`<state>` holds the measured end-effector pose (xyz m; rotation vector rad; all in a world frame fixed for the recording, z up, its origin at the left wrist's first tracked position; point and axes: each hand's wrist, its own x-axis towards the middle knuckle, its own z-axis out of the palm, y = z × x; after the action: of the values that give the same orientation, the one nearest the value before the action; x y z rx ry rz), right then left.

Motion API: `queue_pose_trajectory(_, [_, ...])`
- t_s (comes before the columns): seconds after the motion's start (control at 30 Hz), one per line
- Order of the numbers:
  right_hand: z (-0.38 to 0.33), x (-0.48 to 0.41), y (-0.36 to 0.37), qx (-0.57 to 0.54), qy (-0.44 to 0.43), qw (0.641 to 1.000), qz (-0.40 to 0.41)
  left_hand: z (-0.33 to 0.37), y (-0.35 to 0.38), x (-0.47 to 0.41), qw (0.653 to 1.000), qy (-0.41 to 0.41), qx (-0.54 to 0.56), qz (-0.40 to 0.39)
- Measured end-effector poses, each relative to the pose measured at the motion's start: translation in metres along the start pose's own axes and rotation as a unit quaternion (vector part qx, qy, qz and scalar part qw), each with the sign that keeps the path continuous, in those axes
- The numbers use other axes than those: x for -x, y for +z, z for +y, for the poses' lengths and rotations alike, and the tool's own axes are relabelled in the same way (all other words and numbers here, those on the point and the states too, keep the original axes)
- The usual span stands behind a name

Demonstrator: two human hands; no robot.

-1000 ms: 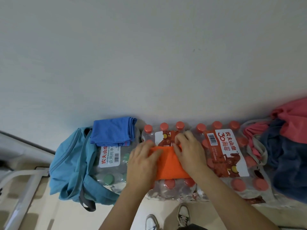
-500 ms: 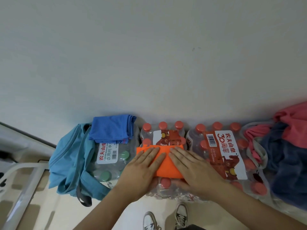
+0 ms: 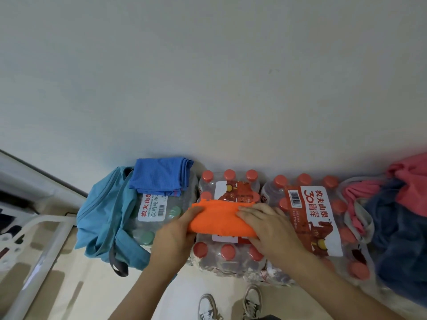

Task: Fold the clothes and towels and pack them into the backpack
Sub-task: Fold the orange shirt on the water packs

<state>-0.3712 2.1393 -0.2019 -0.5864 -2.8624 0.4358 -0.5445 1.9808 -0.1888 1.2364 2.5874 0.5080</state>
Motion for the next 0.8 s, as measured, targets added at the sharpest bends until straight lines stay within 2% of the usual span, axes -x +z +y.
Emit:
queue_pose_trajectory(0.07, [-0.002,0.003,-0.001,-0.023,0.035,0.999,-0.005,0.004,-0.006,0.002,0.980,-0.072,0.180,-0.048])
queue_pose_trajectory(0.1, [-0.003,0.004,-0.001,-0.031,0.046,0.998,-0.011,0.007,-0.011,0.003,0.938,-0.116,0.319,-0.069])
queue_pose_trajectory(0.17, [-0.005,0.004,-0.001,-0.046,0.050,0.998,-0.012,0.011,-0.018,0.003,0.783,-0.185,0.582,-0.112])
queue_pose_trajectory(0.2, [-0.005,0.004,-0.001,-0.069,0.052,0.996,-0.022,0.012,-0.020,0.002,0.719,-0.213,0.650,-0.120])
queue_pose_trajectory(0.23, [-0.005,0.004,0.000,-0.092,0.052,0.994,-0.034,0.014,-0.021,0.002,0.687,-0.233,0.677,-0.122])
queue_pose_trajectory(0.27, [-0.004,0.003,0.001,-0.106,0.049,0.992,-0.047,0.016,-0.022,0.001,0.681,-0.246,0.678,-0.124])
queue_pose_trajectory(0.3, [-0.003,0.003,0.001,-0.116,0.048,0.990,-0.055,0.018,-0.023,-0.001,0.699,-0.250,0.657,-0.128])
queue_pose_trajectory(0.33, [-0.001,0.002,0.001,-0.128,0.049,0.989,-0.053,0.019,-0.024,-0.002,0.738,-0.238,0.615,-0.145])
queue_pose_trajectory(0.37, [0.000,0.001,0.003,-0.145,0.053,0.987,-0.051,0.018,-0.024,-0.003,0.790,-0.209,0.549,-0.178])
queue_pose_trajectory(0.43, [0.002,-0.001,0.000,-0.206,0.088,0.974,-0.038,0.017,-0.022,0.000,0.905,-0.114,0.349,-0.215])
queue_pose_trajectory(0.47, [0.002,-0.003,-0.005,-0.238,0.113,0.964,-0.037,0.016,-0.021,0.002,0.946,-0.064,0.253,-0.191])
queue_pose_trajectory(0.5, [0.001,-0.006,-0.013,-0.261,0.135,0.955,-0.043,0.016,-0.019,0.004,0.969,-0.030,0.203,-0.140])
queue_pose_trajectory(0.57, [-0.002,-0.013,-0.026,-0.294,0.158,0.940,-0.064,0.013,-0.022,0.006,0.968,-0.032,0.243,-0.060])
queue_pose_trajectory(0.67, [-0.018,-0.028,-0.046,-0.334,0.170,0.924,-0.078,-0.001,-0.036,0.002,0.928,-0.100,0.358,-0.005])
queue_pose_trajectory(0.8, [-0.045,-0.059,-0.052,-0.393,0.191,0.897,-0.062,-0.026,-0.073,-0.006,0.879,-0.095,0.467,-0.023])
